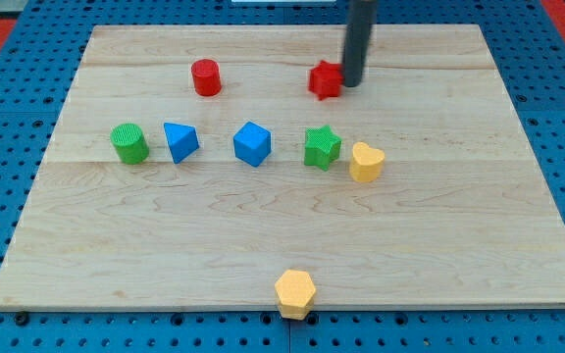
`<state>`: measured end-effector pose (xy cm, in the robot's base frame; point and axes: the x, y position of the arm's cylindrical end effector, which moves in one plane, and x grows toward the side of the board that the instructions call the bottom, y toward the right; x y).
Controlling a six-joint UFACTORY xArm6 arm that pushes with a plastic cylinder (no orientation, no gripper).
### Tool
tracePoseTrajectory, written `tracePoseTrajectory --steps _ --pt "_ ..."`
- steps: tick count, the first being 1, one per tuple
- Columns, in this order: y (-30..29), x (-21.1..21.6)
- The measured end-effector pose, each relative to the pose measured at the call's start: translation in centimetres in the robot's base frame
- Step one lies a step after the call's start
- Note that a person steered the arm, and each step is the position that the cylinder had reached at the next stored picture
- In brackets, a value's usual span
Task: Place your hand to the right of the hexagon
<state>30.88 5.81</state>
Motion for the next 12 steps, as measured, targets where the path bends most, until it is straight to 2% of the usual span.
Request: tracePoseTrajectory --steps 1,2,4,5,6,8,10,12 --pt "-4.3 0.1" --pt "1.1 0.6" --pt "15.0 13.8" --pt "15.3 22.3" --pt "11.9 30.4" --pt "6.2 31.0" --pt "5.4 31.0" --pt "-6.1 31.0"
